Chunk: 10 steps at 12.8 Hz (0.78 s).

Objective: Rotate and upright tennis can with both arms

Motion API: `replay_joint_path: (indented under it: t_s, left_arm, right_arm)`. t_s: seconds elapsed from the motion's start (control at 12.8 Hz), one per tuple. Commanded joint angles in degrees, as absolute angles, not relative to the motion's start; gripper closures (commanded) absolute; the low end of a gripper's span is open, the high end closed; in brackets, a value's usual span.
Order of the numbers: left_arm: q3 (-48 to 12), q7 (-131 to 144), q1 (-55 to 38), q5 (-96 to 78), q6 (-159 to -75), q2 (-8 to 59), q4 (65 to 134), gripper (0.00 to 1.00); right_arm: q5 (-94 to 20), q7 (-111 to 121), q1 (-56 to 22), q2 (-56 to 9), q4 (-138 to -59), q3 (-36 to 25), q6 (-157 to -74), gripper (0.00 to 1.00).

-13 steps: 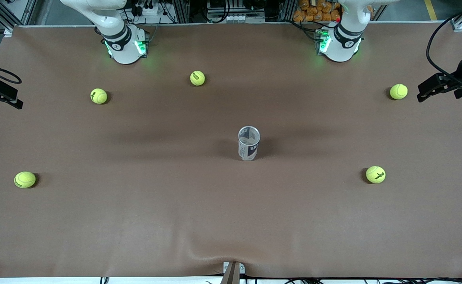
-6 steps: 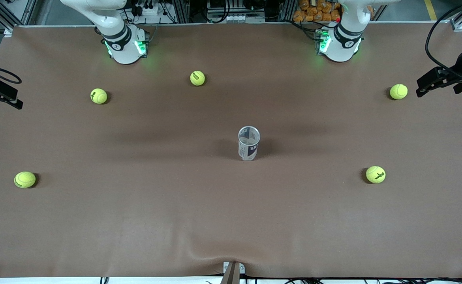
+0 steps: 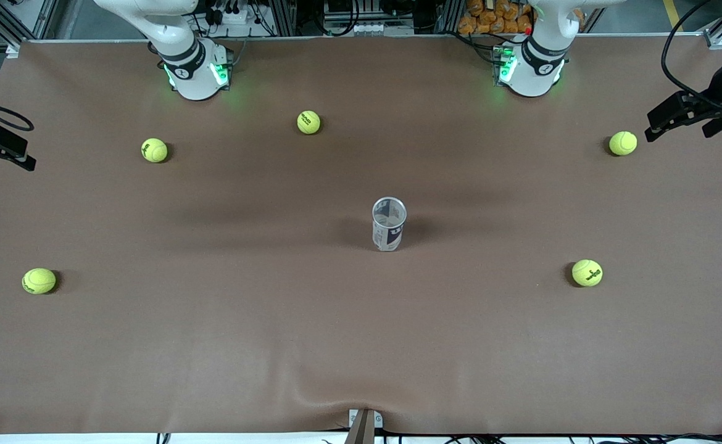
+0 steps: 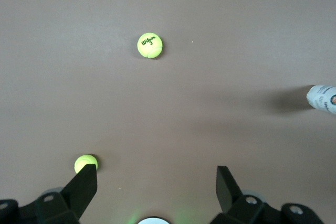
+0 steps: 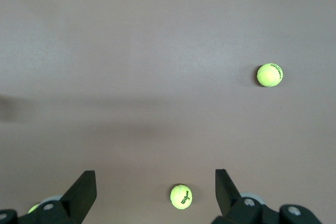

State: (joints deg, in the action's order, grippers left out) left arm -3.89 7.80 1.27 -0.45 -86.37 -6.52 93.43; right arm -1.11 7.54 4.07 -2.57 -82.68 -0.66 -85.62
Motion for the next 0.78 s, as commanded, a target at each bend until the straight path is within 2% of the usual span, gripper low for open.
replay_joint_path:
  t_s: [0.0, 0.39, 0.7]
  left_arm:
    - [-3.4, 9.6, 1.7, -2.2, -86.0, -7.3, 93.7, 0.0]
    - [-7.1, 9.6, 5.4, -2.1, -85.9, -5.9, 91.8, 0.0]
    - [-7.4, 9.7, 5.9, -2.1, -85.2, -5.9, 91.6, 0.0]
  right_arm:
    - [-1.8, 8.6, 5.4, -2.4, -82.6, 0.2, -85.8, 0.0]
    - [-2.0, 8.6, 5.4, -2.4, -82.6, 0.2, -85.8, 0.0]
    - [-2.0, 8.6, 5.4, -2.4, -82.6, 0.2, -85.8, 0.0]
